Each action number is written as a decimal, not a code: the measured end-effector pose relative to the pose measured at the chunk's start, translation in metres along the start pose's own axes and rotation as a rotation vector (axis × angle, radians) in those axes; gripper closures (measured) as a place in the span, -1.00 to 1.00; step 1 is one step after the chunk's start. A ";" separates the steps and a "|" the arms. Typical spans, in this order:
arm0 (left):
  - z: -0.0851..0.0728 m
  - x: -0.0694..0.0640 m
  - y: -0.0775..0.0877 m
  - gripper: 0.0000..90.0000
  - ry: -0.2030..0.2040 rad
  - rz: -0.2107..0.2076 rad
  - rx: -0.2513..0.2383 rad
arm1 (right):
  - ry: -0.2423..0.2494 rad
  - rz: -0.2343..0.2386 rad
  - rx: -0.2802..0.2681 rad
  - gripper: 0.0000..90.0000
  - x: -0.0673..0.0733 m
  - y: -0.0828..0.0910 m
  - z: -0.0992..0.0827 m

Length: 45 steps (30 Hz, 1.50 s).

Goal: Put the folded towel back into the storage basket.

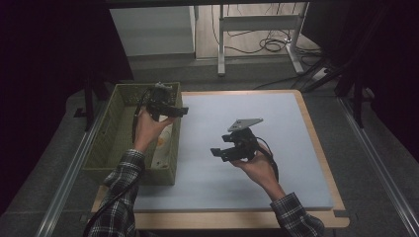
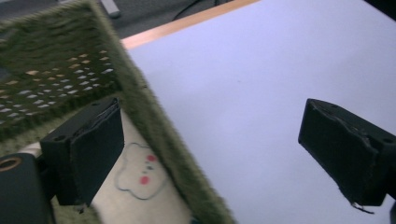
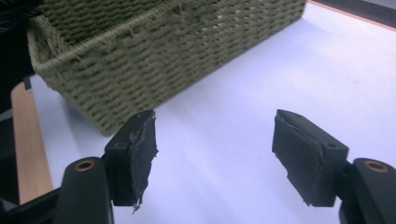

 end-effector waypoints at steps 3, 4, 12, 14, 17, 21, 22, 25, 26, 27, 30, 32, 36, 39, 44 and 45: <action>0.000 -0.012 0.002 -0.88 -0.009 -0.008 -0.011 | 0.008 -0.028 -0.007 -0.42 -0.004 0.010 -0.004; 0.000 -0.016 0.003 -0.89 -0.012 -0.012 -0.015 | 0.008 -0.034 -0.012 -0.44 -0.006 0.013 -0.006; -0.002 -0.047 0.006 -0.94 -0.043 -0.051 -0.040 | -0.005 -0.073 -0.039 -0.61 -0.017 0.038 -0.019; -0.002 -0.055 0.007 -0.94 -0.056 -0.061 -0.041 | -0.004 -0.080 -0.036 -0.65 -0.018 0.042 -0.024; -0.002 -0.069 0.009 -0.95 -0.076 -0.079 -0.051 | -0.002 -0.090 -0.035 -0.69 -0.020 0.050 -0.030; -0.003 -0.086 0.012 -0.95 -0.099 -0.100 -0.060 | -0.001 -0.094 -0.028 -0.73 -0.022 0.060 -0.035; -0.004 -0.090 0.014 -0.95 -0.100 -0.105 -0.062 | 0.002 -0.096 -0.027 -0.74 -0.022 0.062 -0.037; -0.007 -0.104 0.015 -0.95 -0.116 -0.127 -0.067 | 0.005 -0.091 -0.022 -0.77 -0.024 0.070 -0.040; -0.009 -0.108 0.015 -0.95 -0.128 -0.125 -0.065 | 0.005 -0.092 -0.021 -0.77 -0.025 0.073 -0.042; -0.010 -0.113 0.015 -0.95 -0.135 -0.125 -0.064 | 0.005 -0.095 -0.021 -0.77 -0.025 0.076 -0.044; -0.015 -0.123 0.015 -0.95 -0.149 -0.133 -0.064 | 0.003 -0.108 -0.018 -0.79 -0.028 0.084 -0.048; -0.019 -0.130 0.015 -0.96 -0.154 -0.145 -0.068 | 0.006 -0.113 -0.019 -0.80 -0.030 0.090 -0.052; -0.028 -0.143 0.016 -0.96 -0.161 -0.166 -0.079 | 0.009 -0.116 -0.009 -0.83 -0.034 0.099 -0.060; -0.035 -0.152 0.018 -0.96 -0.179 -0.175 -0.090 | 0.002 -0.129 -0.005 -0.85 -0.037 0.106 -0.067; -0.048 -0.166 0.022 -0.96 -0.191 -0.200 -0.109 | -0.007 -0.151 -0.019 -0.87 -0.041 0.119 -0.077; -0.051 -0.168 0.023 -0.97 -0.194 -0.201 -0.112 | -0.012 -0.156 -0.021 -0.88 -0.041 0.122 -0.079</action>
Point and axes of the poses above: each handheld gripper's, and its own axes: y roughly backward along the jaws, z roughly out of its top, x roughly to its left, the point moved 2 cm from there along -y, roughly forward along the jaws, and after that the axes turned 6 degrees about -x, right-handed, at the moved point
